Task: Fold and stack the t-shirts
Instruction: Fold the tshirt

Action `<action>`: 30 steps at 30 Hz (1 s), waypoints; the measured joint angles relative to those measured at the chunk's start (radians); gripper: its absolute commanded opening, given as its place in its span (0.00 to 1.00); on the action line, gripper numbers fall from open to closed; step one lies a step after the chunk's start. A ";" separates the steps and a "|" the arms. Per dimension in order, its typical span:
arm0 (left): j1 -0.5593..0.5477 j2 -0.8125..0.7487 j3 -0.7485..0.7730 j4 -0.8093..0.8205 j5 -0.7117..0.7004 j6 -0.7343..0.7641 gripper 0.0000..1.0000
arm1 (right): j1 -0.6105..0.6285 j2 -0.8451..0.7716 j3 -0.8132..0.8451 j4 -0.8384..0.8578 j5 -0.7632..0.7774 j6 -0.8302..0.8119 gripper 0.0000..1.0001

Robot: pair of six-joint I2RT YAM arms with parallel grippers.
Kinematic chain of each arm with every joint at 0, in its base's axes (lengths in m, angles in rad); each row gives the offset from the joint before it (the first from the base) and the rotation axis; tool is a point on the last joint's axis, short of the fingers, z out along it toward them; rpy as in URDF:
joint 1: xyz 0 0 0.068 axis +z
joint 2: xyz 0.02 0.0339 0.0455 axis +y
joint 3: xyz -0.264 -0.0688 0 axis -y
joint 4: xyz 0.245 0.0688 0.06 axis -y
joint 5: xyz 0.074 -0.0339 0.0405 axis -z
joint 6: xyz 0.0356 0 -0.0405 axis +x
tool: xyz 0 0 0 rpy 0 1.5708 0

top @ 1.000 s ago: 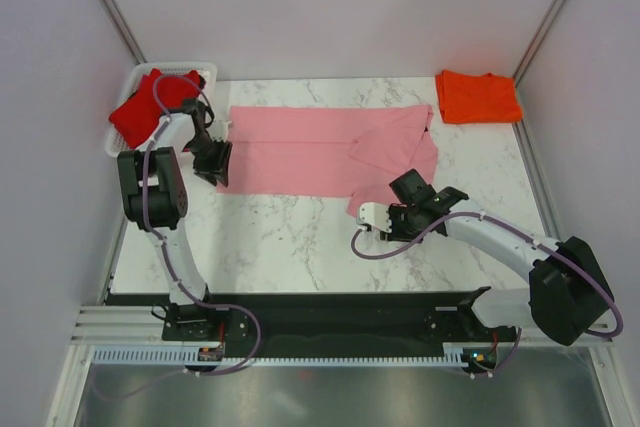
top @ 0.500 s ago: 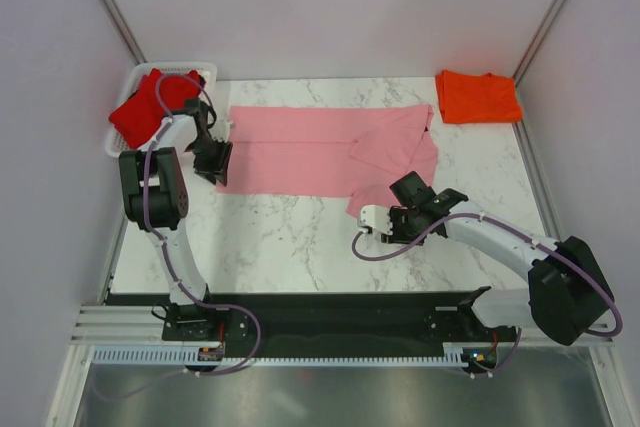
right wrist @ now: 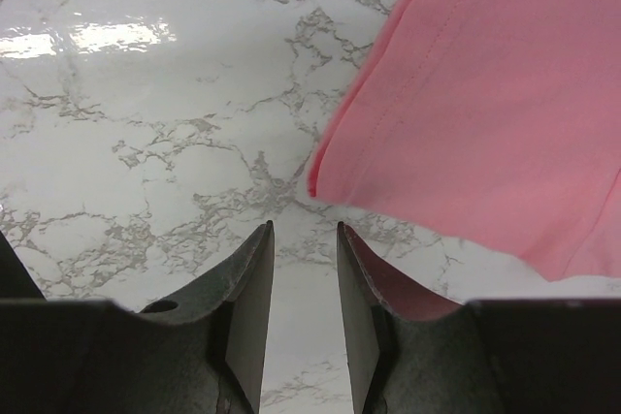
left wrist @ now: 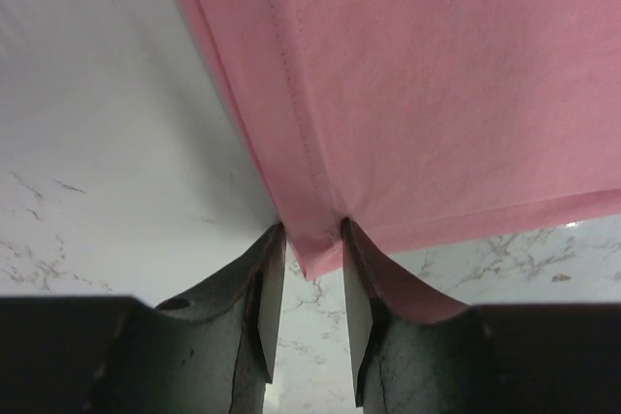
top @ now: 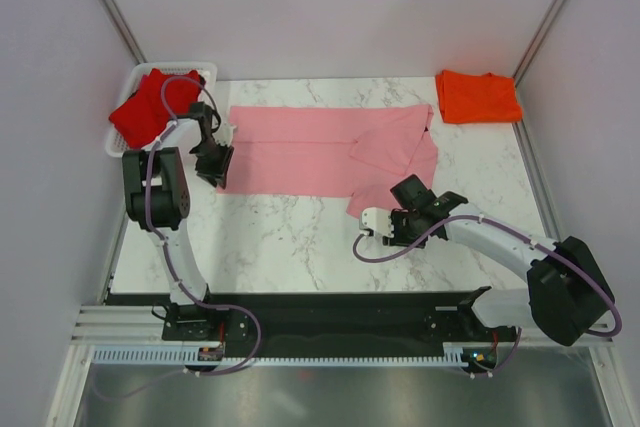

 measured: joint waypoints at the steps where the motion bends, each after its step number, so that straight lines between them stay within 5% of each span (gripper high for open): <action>1: -0.002 0.006 0.003 -0.008 -0.003 0.001 0.36 | 0.000 0.000 0.000 0.003 0.000 0.001 0.40; 5: -0.012 0.002 -0.002 -0.001 -0.023 0.003 0.32 | -0.001 -0.004 -0.004 0.014 0.007 0.000 0.40; 10: -0.016 -0.005 -0.012 0.003 -0.029 0.006 0.13 | -0.005 -0.007 -0.012 0.020 0.010 0.001 0.40; 16: -0.020 -0.006 -0.014 0.001 -0.027 0.006 0.02 | -0.029 -0.005 -0.027 0.068 0.011 -0.001 0.41; 30: -0.036 -0.007 -0.014 -0.001 -0.053 0.006 0.02 | -0.035 0.065 -0.032 0.124 -0.012 -0.046 0.43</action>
